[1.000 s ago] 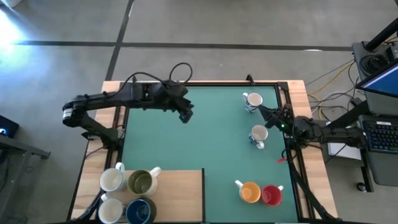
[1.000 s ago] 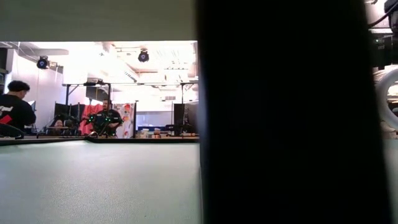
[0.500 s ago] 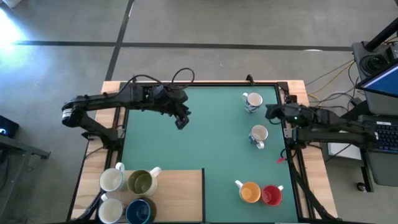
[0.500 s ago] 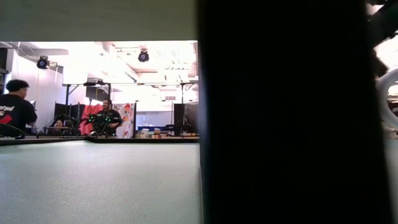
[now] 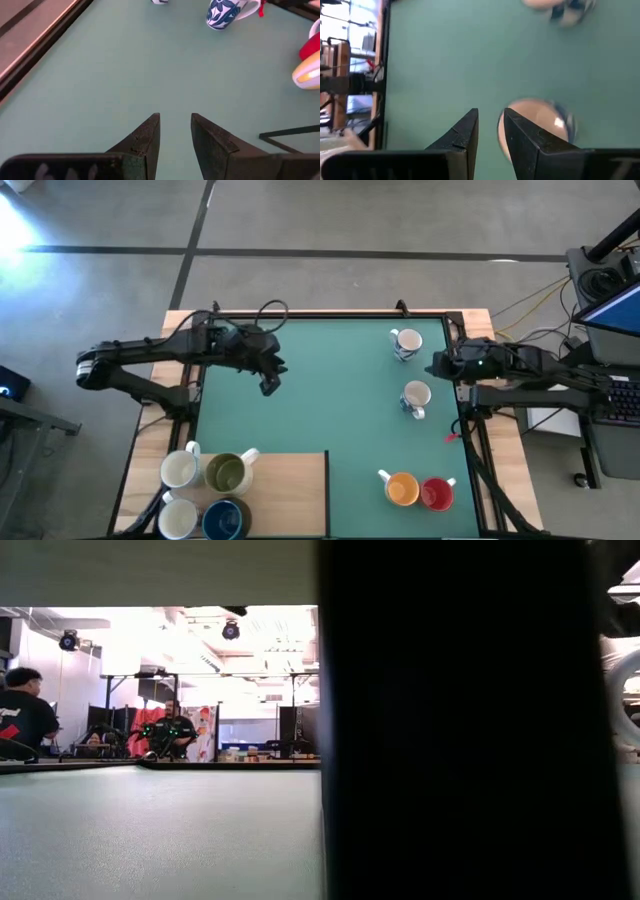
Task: Place coffee mugs
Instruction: Move the bottom blue patterned mug to the center of the table
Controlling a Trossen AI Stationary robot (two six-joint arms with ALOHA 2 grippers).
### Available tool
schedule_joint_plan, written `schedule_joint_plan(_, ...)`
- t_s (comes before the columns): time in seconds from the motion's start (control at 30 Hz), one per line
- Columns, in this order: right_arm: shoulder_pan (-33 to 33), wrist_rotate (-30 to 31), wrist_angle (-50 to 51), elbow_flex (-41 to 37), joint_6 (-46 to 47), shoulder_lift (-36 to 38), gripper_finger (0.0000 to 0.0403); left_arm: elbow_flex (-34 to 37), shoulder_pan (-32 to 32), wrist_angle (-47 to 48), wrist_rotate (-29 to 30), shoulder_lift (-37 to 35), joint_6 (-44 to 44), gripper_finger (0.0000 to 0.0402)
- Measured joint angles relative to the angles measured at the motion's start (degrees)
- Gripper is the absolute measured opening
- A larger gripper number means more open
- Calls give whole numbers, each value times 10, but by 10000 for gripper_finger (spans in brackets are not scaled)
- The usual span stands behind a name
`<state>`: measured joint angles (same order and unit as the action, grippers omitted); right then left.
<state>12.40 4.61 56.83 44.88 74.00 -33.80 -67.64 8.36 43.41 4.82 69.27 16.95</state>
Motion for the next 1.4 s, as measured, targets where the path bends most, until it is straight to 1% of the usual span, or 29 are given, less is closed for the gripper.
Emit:
schedule_joint_plan(0.07, 0, -31, 1, 0, 16, -13, 82, 21, 0, -14, -2, -20, 11, 92)
schedule_joint_plan(0.13, 0, -48, 0, 0, 23, -31, 82, 35, 0, -21, -13, -39, 15, 92)
schedule_joint_plan(0.27, 0, -52, 1, -1, 40, -66, 82, 55, 0, -51, -51, -74, 16, 92)
schedule_joint_plan(0.33, 0, -61, 5, 0, 33, -84, 82, 59, -1, -62, -59, -88, 15, 92)
schedule_joint_plan(0.5, 0, -69, 62, 25, -6, -119, 82, 59, 0, -62, -61, -114, -2, 92)
schedule_joint_plan(0.6, 0, -72, 101, 48, -32, -125, 82, 59, 0, -62, -78, -125, -17, 92)
schedule_joint_plan(0.73, 0, -69, 162, 67, -56, -139, 82, 58, 0, -61, -86, -136, -23, 92)
schedule_joint_plan(0.87, 0, -67, 165, 72, -61, -143, 82, 58, 0, -61, -86, -141, -23, 92)
schedule_joint_plan(1.0, 0, -96, 166, 68, -69, -152, 82, 58, 0, -60, -86, -141, -23, 92)
schedule_joint_plan(1.17, 0, -71, 166, 65, -81, -174, 82, 59, 0, -60, -86, -141, -23, 92)
schedule_joint_plan(1.4, 0, -57, 163, 64, -108, -212, 82, 59, 0, -60, -86, -141, -23, 92)
